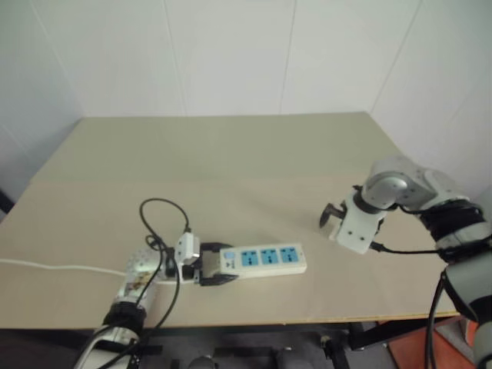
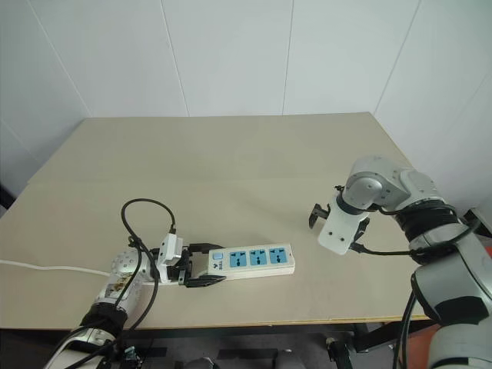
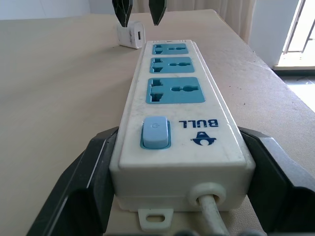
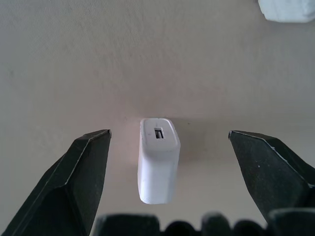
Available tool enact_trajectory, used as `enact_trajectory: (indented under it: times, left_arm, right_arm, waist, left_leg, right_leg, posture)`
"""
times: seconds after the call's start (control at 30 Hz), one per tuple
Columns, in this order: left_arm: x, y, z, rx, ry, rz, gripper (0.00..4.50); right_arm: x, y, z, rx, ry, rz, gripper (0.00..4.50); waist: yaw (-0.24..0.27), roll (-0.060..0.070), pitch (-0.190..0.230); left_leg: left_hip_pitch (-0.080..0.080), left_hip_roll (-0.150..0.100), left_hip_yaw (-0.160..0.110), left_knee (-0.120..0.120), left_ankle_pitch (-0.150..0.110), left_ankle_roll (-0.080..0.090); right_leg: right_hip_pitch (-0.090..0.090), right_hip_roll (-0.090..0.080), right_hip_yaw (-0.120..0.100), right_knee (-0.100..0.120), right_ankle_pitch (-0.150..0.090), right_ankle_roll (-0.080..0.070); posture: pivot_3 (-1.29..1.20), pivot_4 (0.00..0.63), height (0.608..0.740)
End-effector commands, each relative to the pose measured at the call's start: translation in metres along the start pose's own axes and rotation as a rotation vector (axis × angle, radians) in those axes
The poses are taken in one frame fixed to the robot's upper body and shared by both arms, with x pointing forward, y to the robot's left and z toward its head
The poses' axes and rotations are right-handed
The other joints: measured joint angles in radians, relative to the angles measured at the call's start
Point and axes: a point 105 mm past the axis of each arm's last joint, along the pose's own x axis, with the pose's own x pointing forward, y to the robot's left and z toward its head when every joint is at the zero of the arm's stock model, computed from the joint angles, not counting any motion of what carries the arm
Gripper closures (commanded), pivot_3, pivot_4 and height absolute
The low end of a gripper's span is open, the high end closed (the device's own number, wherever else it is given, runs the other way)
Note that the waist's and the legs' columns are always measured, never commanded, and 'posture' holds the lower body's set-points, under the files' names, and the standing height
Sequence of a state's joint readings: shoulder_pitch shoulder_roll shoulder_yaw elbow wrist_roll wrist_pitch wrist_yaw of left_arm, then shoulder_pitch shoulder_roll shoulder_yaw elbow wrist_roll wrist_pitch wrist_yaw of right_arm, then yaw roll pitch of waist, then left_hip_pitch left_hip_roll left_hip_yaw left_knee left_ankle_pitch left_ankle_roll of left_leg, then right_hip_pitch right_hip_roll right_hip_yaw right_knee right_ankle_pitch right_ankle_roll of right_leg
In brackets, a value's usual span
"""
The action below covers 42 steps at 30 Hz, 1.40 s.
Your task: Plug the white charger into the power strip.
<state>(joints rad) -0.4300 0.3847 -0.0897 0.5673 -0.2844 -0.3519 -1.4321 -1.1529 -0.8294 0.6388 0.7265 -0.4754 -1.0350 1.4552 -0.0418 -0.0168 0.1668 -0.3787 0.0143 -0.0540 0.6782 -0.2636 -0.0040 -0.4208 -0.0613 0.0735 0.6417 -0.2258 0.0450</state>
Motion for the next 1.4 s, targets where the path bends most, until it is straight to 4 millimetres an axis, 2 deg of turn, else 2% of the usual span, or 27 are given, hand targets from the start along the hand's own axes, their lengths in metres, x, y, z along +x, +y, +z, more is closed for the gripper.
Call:
enact_trajectory:
  times: [0.03,0.57,0.7,0.8,0.93,0.97,1.17,1.3,1.4]
  left_arm:
    - [0.003,-0.005,-0.003,-0.003,0.011,-0.025,1.22]
    - [0.000,-0.010,-0.008,0.005,0.028,0.012,1.22]
    - [0.000,-0.009,-0.007,0.008,0.027,0.019,1.22]
    - [-0.001,-0.011,-0.007,0.011,0.024,0.022,1.22]
    - [-0.002,-0.014,-0.008,0.011,0.025,0.021,1.22]
    - [-0.002,-0.014,-0.008,0.012,0.026,0.021,1.22]
    - [0.000,-0.014,-0.008,0.012,0.027,0.020,1.22]
    - [0.000,-0.009,-0.004,0.008,0.021,0.015,1.22]
    - [-0.003,-0.005,-0.001,-0.009,0.014,0.010,1.22]
  right_arm:
    - [-0.005,-0.005,-0.008,-0.029,0.036,-0.005,0.00]
    - [0.009,-0.006,-0.014,-0.054,0.036,0.006,0.00]
    - [0.013,-0.006,-0.014,-0.070,0.027,0.006,0.83]
    - [0.015,-0.007,-0.014,-0.087,0.033,0.006,1.95]
    - [0.017,-0.007,-0.015,-0.099,0.039,0.002,3.21]
    - [0.017,-0.007,-0.016,-0.102,0.039,0.002,3.35]
    - [0.012,-0.006,-0.018,-0.079,0.037,-0.010,3.35]
    - [-0.001,-0.018,-0.021,0.085,0.000,-0.154,3.35]
    - [-0.018,-0.029,-0.019,0.312,-0.125,-0.334,3.35]
  waist:
    - [0.000,0.000,0.000]
    - [-0.004,0.001,0.000]
    - [-0.004,0.001,0.000]
    - [-0.004,0.001,0.000]
    - [-0.005,0.001,0.000]
    - [-0.005,0.001,0.000]
    - [-0.006,0.001,0.000]
    - [-0.006,0.001,0.000]
    - [-0.002,0.001,0.000]
  left_leg:
    - [0.000,0.000,0.000,0.000,0.000,0.000]
    - [0.002,0.000,0.000,-0.001,0.000,0.000]
    - [0.002,0.000,0.000,0.000,0.000,0.000]
    - [0.002,0.000,0.000,-0.001,0.000,0.000]
    - [0.002,0.000,0.000,-0.001,0.000,0.000]
    - [0.002,0.000,0.000,-0.001,0.000,0.000]
    - [0.002,0.000,0.000,-0.001,0.000,0.000]
    - [0.002,0.000,0.000,-0.001,0.000,0.000]
    - [0.002,0.000,-0.001,-0.001,0.000,0.000]
  right_leg:
    - [0.000,0.000,0.000,0.000,0.000,0.000]
    - [0.000,0.000,0.000,0.001,0.000,-0.001]
    - [0.000,0.000,0.000,0.001,0.000,-0.001]
    - [0.000,0.000,0.000,0.001,0.000,-0.001]
    - [0.000,0.000,0.000,0.002,0.000,-0.001]
    - [0.000,0.000,0.000,0.002,0.000,-0.001]
    - [0.000,0.000,0.000,0.002,0.000,-0.001]
    - [0.000,0.000,0.001,0.002,0.000,-0.001]
    - [0.001,0.000,0.000,0.001,0.000,-0.001]
  posture:
    - [0.00,0.150,0.740]
    - [0.00,0.150,0.740]
    - [0.00,0.150,0.740]
    - [0.00,0.150,0.740]
    - [0.00,0.150,0.740]
    - [0.00,0.150,0.740]
    - [0.00,0.150,0.740]
    - [0.00,0.150,0.740]
    - [0.00,0.150,0.740]
